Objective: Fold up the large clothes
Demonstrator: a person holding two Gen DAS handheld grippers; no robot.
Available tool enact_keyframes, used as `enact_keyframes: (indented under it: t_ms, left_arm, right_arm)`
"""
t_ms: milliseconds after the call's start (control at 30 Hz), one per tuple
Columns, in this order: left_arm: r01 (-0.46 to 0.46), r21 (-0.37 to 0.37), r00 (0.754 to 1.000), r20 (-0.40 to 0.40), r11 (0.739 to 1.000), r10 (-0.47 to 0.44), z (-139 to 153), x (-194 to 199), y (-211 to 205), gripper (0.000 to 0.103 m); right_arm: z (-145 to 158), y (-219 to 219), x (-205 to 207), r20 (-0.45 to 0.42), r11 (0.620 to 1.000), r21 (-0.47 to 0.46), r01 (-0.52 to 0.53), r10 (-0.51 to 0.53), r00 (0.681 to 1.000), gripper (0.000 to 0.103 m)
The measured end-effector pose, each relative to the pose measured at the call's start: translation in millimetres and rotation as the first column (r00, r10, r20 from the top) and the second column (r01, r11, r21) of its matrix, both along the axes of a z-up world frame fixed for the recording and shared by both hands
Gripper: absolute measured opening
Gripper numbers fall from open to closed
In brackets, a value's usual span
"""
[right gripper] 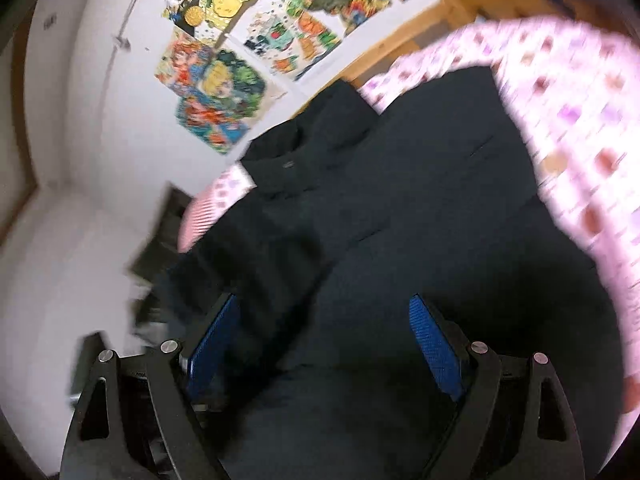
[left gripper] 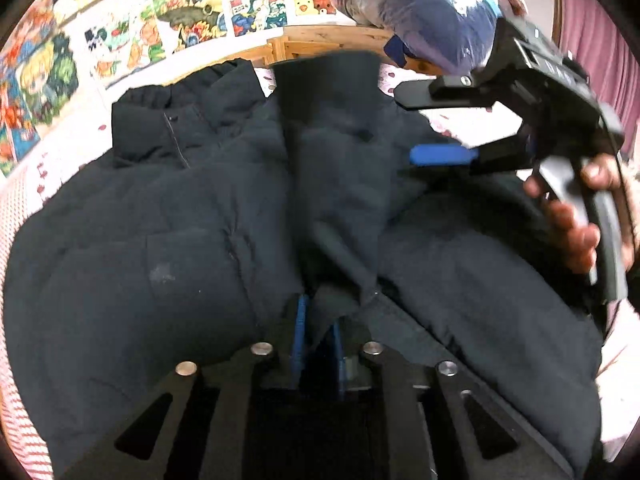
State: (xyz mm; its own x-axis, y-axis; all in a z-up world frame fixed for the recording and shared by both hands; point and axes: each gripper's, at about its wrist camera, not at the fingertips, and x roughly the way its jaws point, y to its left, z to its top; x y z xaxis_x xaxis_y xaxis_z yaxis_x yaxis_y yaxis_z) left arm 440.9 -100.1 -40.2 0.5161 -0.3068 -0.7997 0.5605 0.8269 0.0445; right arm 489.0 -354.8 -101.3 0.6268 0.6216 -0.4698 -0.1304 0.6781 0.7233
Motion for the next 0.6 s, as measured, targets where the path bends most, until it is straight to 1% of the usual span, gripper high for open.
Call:
enact_keyframes:
  t_ms: [33,67,100,133,233,367,500,600]
  left_arm:
    - [-0.002,-0.014,1.0,-0.006,1.0,0.002,1,0,1,0.027]
    - [-0.006,-0.035,1.0,-0.012,0.999,0.006,2,-1,5,0.033]
    - [-0.01,-0.057,1.0,-0.011,0.998,0.009,5,-3,9,0.051]
    - [-0.013,-0.076,1.0,-0.003,0.997,0.013,7,-4,11,0.066]
    - [-0.024,-0.141,0.999,0.021,0.99,0.027,17,-13,22,0.075]
    - [-0.085,-0.178,0.995,0.043,0.98,0.094,24,-14,36,0.08]
    - [-0.177,-0.196,0.981,0.049,0.965,0.19,21,-6,51,0.089]
    - [-0.23,-0.208,0.971,0.014,0.951,0.238,9,3,62,0.09]
  right_arm:
    - [-4,6,3,-0.005,0.999,0.045,-0.03,0.031,1.0,0.083]
    - [-8,11,4,-0.008,0.996,0.074,-0.049,0.05,0.999,0.083]
    - [-12,16,5,-0.014,0.993,0.1,-0.057,0.058,0.998,0.083]
    - [-16,18,5,-0.024,0.992,0.118,-0.049,0.052,0.998,0.083]
    - [-31,18,6,-0.059,0.979,0.204,-0.021,0.034,0.998,0.083]
    - [-52,14,2,-0.121,0.956,0.29,0.033,0.003,0.993,0.083]
    - [-56,10,-6,-0.098,0.942,0.334,0.043,-0.01,0.995,0.083]
    - [-58,10,-6,-0.082,0.92,0.39,0.046,-0.016,0.997,0.085]
